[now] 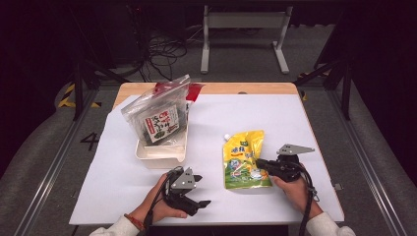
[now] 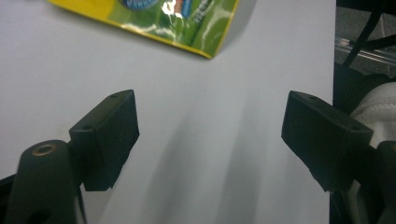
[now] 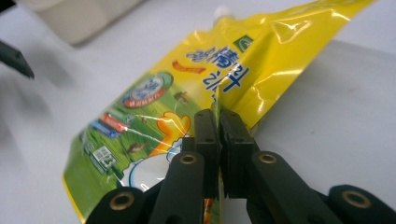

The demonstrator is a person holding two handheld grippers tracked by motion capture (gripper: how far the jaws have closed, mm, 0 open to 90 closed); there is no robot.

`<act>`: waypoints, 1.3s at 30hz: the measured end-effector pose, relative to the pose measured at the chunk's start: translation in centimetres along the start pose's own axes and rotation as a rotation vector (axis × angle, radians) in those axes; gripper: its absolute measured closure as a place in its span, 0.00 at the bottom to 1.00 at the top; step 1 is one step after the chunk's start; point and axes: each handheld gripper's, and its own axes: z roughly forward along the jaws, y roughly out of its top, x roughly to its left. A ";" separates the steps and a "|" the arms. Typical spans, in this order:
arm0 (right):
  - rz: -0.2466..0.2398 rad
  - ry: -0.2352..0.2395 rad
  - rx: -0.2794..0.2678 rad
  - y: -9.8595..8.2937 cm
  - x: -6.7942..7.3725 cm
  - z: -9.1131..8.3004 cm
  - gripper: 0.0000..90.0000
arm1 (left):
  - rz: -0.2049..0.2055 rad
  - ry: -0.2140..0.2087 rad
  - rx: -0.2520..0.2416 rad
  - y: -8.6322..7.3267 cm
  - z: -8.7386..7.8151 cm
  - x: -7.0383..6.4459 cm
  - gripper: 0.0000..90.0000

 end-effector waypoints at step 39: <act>-0.043 0.023 -0.148 2.9 -0.1 0.7 0.92 | -0.101 0.037 -0.063 1.5 1.9 1.1 0.17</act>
